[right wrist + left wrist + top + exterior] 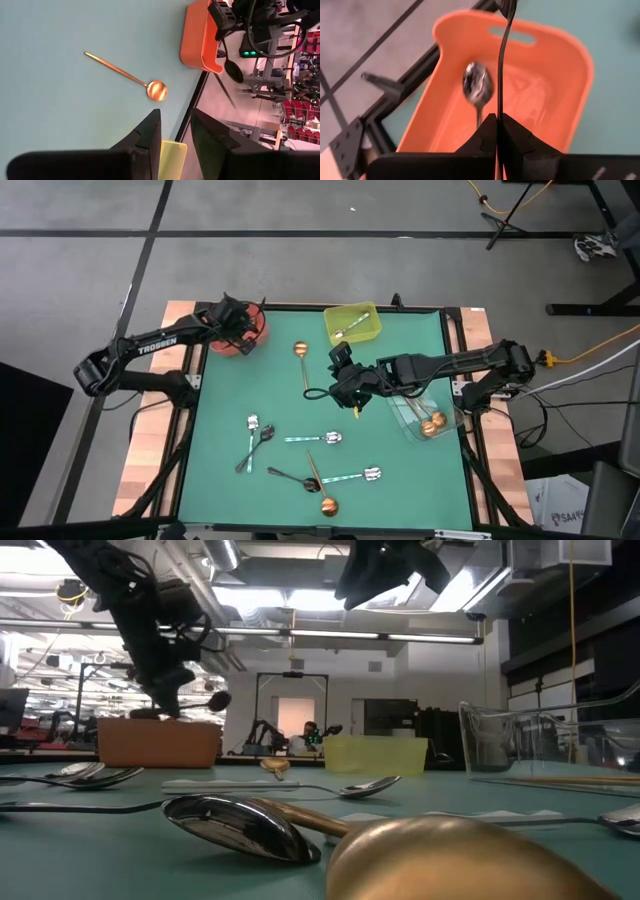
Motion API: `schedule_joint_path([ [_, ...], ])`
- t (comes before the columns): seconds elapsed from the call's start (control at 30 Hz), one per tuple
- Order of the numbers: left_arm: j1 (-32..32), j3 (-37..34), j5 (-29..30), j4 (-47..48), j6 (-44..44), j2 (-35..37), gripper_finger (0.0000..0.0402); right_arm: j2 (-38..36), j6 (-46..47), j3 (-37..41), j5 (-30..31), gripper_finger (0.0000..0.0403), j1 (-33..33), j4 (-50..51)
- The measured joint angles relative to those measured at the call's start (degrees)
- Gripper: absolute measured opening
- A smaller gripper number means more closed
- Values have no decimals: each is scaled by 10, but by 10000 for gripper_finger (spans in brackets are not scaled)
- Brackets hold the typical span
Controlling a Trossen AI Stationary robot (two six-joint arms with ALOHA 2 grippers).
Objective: Sort silverware by color (type)
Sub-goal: Put the top right black spoon into the orange bin
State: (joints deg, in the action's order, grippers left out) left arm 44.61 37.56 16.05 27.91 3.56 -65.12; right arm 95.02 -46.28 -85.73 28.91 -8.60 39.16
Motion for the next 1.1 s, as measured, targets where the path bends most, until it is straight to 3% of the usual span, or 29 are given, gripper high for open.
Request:
schedule_joint_path([
  [0.57, 5, 0, 44, 50, 0, 0, 4, 0, 0, 0, 0, 99, 0, 0],
  [0.83, 31, 0, 43, 51, 1, -28, 4, 0, 0, 0, -4, 99, 0, 0],
  [1.1, 68, 0, 7, 41, 1, -66, 4, 0, 0, 0, -56, 99, 0, 0],
])
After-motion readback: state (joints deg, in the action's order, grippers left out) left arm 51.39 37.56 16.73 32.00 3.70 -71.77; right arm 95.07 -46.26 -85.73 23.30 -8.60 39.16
